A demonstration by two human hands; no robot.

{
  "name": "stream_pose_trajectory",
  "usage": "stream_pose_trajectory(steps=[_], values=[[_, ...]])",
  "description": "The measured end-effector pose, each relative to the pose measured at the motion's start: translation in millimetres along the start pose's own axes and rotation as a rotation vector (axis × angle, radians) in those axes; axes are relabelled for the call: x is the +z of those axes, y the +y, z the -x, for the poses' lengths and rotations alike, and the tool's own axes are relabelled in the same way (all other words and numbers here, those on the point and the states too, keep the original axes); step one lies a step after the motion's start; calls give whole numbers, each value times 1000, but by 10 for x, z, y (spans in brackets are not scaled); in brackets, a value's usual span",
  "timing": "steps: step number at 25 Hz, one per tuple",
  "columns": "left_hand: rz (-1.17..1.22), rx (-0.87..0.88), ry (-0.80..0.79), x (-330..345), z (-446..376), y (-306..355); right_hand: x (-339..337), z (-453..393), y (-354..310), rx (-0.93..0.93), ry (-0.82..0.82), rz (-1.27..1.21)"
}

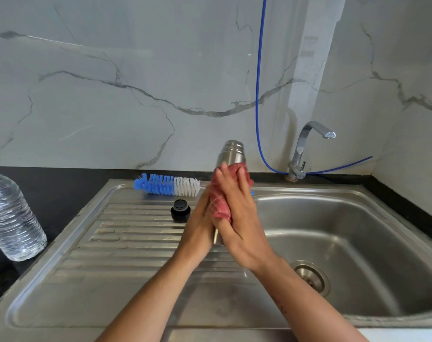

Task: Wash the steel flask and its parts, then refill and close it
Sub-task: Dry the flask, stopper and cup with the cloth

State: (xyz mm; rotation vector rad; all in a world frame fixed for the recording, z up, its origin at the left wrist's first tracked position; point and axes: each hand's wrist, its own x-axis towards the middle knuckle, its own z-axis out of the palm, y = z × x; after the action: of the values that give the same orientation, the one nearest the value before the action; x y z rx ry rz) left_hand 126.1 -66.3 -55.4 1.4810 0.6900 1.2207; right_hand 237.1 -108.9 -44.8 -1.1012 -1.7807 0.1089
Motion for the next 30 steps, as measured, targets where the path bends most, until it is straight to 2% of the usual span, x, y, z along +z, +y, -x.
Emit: stream_pose_trajectory(steps=[3,7,9,11,14,16,19,21,24,26,28,30], values=[[-98,38,-107,79,58,-55,-174,-148,38,54,178,78],[-130,101,-171,133,153,-35,-345,-228,125,265,373,-91],[-110,120,-106,107,143,6,-206,-162,112,304,322,-206],[-79,141,43,-4,63,58,36,-26,63,272,176,-249],[-28,122,289,-254,-53,118,306,96,-46,97,-39,-132],[83,111,310,-290,-54,135,303,57,-67,-45,-96,1],[81,84,178,-104,16,183,99,-33,-51,-206,-69,121],[-53,116,44,17,56,112,-92,-100,-14,-193,32,142],[-170,122,-126,143,130,9,-426,-220,109,-38,295,82],[-217,127,-201,198,220,10,-628,-248,194,105,418,-183],[-217,114,-245,207,269,26,-699,-226,238,267,470,-411],[-215,112,-221,167,235,27,-589,-186,231,318,440,-412]])
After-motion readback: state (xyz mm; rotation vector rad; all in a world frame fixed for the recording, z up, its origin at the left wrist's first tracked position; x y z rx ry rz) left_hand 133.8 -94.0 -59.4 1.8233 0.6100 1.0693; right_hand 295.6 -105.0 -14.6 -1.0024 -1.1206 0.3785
